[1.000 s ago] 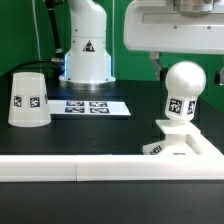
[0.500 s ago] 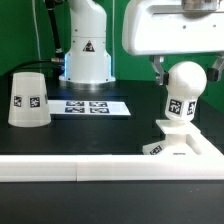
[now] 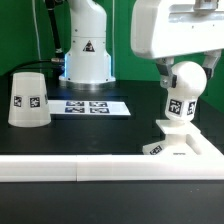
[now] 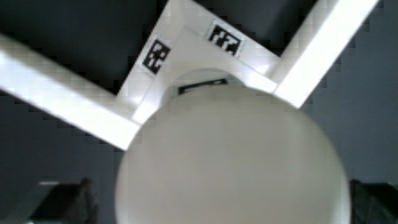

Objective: Assemble lamp

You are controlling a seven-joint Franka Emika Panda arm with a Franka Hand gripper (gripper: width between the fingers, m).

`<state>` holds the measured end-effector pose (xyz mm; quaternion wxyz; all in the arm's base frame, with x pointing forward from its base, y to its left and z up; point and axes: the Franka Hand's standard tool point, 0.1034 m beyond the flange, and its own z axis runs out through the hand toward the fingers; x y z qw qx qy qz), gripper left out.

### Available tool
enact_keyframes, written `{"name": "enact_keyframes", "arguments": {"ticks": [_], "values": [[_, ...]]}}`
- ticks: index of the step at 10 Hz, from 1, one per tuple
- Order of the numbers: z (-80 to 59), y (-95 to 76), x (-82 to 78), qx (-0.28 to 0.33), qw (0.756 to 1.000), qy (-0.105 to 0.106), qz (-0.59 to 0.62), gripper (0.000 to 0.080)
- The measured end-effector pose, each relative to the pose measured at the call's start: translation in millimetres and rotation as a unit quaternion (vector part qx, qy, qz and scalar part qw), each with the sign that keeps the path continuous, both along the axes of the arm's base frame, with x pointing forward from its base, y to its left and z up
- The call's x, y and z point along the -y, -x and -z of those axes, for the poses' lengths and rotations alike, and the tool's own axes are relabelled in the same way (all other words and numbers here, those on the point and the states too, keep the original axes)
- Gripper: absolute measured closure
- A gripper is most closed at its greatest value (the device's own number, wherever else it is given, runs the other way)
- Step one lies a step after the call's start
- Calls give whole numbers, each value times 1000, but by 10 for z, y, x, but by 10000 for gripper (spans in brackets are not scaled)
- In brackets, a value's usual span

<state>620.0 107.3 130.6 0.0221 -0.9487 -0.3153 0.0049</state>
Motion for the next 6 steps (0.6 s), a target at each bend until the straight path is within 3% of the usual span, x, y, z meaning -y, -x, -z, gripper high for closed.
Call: {"name": "enact_keyframes", "arguments": {"ticks": [1,6], "values": [[1,-49,16,5,996,7,-86,101],[42,-45,36,5,967,23,-253,101]]}}
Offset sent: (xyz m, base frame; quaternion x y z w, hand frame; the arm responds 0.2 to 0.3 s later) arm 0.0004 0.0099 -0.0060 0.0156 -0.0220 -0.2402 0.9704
